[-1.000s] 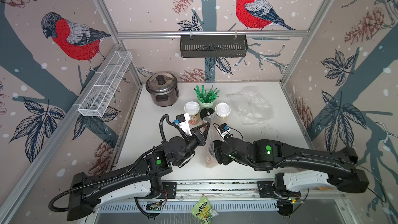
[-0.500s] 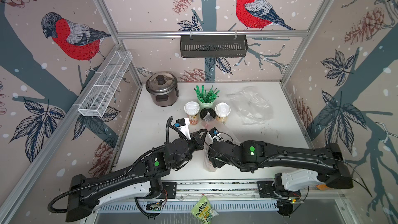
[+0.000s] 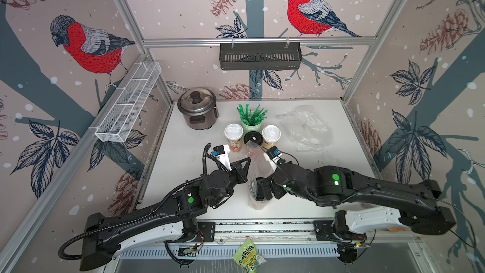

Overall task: Pack milk tea into plastic carrier bags
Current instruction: Pick up the milk tea cup at the center of the board.

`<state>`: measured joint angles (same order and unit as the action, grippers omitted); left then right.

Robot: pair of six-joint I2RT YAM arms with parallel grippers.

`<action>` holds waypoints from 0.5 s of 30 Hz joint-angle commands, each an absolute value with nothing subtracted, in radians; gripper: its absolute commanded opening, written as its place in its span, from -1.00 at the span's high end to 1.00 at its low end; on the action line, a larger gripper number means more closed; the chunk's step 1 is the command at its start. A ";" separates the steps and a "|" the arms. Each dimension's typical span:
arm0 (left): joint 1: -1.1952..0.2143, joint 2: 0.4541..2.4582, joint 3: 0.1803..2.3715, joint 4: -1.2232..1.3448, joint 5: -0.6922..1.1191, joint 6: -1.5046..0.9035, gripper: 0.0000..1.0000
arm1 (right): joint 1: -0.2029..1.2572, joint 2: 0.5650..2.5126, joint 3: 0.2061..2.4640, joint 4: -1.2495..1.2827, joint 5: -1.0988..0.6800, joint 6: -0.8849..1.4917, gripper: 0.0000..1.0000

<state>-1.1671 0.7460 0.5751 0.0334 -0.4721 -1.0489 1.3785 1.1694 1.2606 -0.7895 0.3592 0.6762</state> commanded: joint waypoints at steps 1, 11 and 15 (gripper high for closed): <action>-1.166 0.741 0.574 0.015 -0.496 -1.049 1.00 | 1.330 1.110 1.267 -0.704 0.380 0.614 -0.99; -1.166 0.723 0.547 0.016 -0.518 -0.984 1.00 | 0.928 1.081 1.237 -0.590 0.208 0.434 -1.00; -1.166 0.709 0.540 0.025 -0.521 -0.941 1.00 | 0.804 1.161 1.254 -0.571 0.122 0.376 -1.00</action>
